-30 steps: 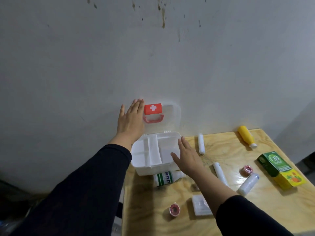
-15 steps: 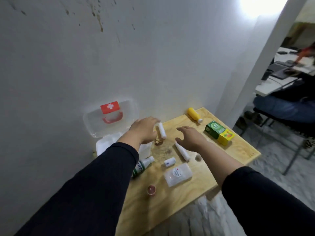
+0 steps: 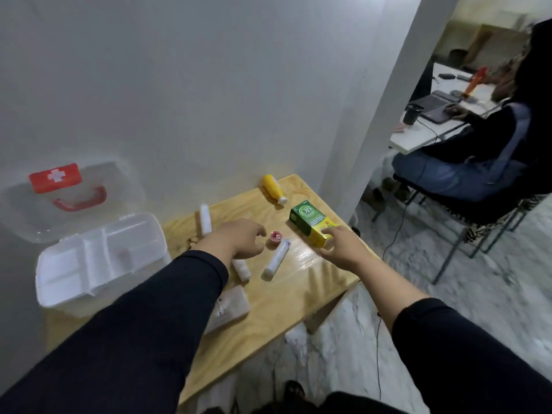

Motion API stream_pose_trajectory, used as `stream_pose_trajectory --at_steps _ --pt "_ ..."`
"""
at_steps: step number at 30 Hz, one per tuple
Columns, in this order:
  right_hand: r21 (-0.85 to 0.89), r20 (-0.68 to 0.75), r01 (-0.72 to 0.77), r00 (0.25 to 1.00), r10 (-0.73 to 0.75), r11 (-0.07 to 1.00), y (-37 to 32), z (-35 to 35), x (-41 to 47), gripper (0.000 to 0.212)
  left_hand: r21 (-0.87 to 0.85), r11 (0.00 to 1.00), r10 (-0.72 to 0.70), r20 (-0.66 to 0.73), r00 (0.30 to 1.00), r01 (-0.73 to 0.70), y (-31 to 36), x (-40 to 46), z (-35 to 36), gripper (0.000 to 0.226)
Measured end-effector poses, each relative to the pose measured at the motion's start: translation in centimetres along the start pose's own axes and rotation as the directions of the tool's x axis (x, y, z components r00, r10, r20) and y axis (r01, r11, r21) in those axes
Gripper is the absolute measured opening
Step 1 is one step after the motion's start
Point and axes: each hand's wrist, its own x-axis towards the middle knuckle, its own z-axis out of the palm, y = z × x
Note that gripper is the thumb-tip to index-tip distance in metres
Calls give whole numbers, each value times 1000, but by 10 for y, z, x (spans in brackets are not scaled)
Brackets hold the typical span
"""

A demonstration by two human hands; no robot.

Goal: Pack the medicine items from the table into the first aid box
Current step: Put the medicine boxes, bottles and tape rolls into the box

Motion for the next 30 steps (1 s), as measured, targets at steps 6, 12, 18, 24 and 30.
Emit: stream_pose_trajectory --at_steps 6,12,18,24,30 --pt "162 -71 -23 997 35 987 37 17 42 56 -74 995 -73 -7 997 72 30 36 8 40" --pt "382 -167 16 985 52 924 47 38 58 39 -67 991 -118 32 993 120 37 59 18 38" --pt "418 -254 122 967 -13 900 53 20 67 33 -89 982 -166 26 986 168 41 67 13 41" --pt "370 -321 321 925 -204 872 19 -33 86 31 -137 961 -245 -7 970 241 26 51 -6 46" --pt "275 -200 535 845 -496 799 -65 -53 90 38 -142 916 -387 -77 919 374 -18 0 -30 45"
